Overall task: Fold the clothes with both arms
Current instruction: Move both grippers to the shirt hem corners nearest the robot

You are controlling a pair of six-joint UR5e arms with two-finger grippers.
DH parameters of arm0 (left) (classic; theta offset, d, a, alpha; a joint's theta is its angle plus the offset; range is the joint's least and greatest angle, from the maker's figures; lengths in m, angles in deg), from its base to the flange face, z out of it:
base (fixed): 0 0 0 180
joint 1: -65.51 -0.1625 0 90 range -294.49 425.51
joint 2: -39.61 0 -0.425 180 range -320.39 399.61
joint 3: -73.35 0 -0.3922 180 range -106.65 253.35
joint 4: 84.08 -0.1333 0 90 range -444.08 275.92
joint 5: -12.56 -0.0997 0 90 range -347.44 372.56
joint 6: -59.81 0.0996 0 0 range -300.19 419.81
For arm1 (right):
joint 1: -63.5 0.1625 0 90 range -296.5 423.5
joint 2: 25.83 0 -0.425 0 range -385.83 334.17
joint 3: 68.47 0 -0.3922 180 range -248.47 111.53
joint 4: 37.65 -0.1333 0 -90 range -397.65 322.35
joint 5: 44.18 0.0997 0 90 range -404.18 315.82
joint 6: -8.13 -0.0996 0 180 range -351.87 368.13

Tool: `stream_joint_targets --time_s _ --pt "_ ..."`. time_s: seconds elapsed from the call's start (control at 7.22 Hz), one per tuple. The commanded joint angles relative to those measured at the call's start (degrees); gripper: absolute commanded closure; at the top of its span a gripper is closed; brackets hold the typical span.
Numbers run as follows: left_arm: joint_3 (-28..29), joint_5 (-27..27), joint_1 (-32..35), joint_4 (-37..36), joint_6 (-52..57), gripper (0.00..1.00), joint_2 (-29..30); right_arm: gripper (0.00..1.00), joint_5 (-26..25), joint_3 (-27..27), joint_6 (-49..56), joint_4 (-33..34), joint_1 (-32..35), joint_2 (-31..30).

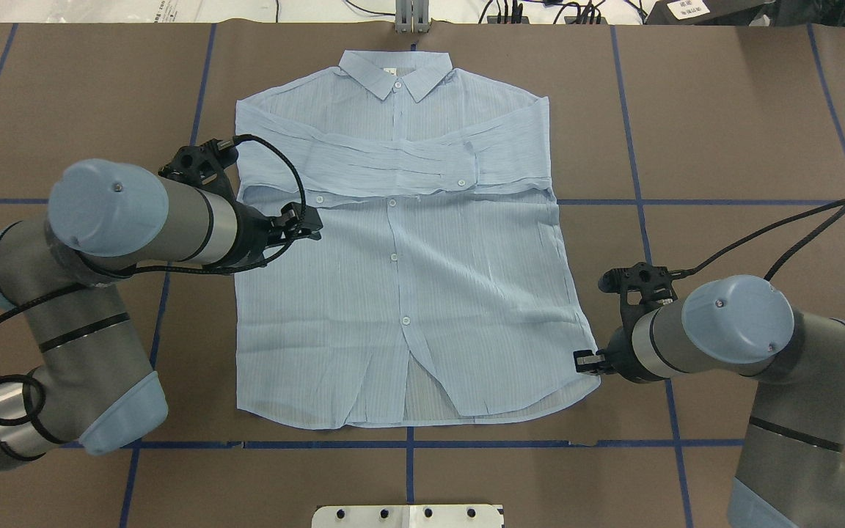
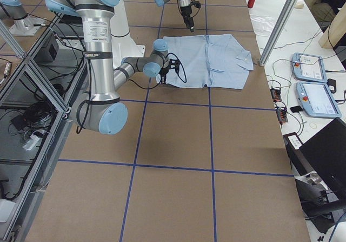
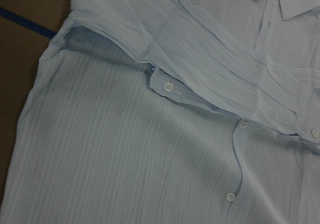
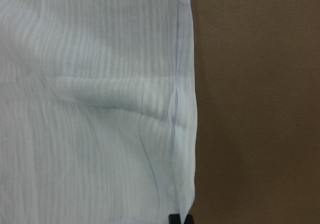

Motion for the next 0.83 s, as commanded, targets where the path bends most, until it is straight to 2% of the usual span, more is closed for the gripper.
stream_joint_targets --time_s 0.0,0.14,0.28,0.42,0.69 --pt "-7.54 -0.46 -6.33 0.44 1.27 0.05 -12.18 1.0 -0.21 0.63 0.0 0.15 -0.01 0.46" --pt "-8.53 -1.42 -10.03 0.18 -1.43 0.05 -13.37 1.0 -0.38 0.63 -0.09 0.15 -0.01 0.46" --pt "-7.58 -4.91 -16.07 -0.26 -5.29 0.05 -13.38 1.0 -0.3 0.55 0.0 0.15 0.07 0.46" --pt "-6.97 -5.64 -17.35 -0.61 -6.55 0.05 -12.95 1.0 -0.03 0.55 0.0 0.15 0.07 0.46" --pt "-6.43 -5.65 -19.12 -7.09 -6.91 0.07 -10.68 1.0 0.06 0.46 0.0 0.15 -0.01 0.73"
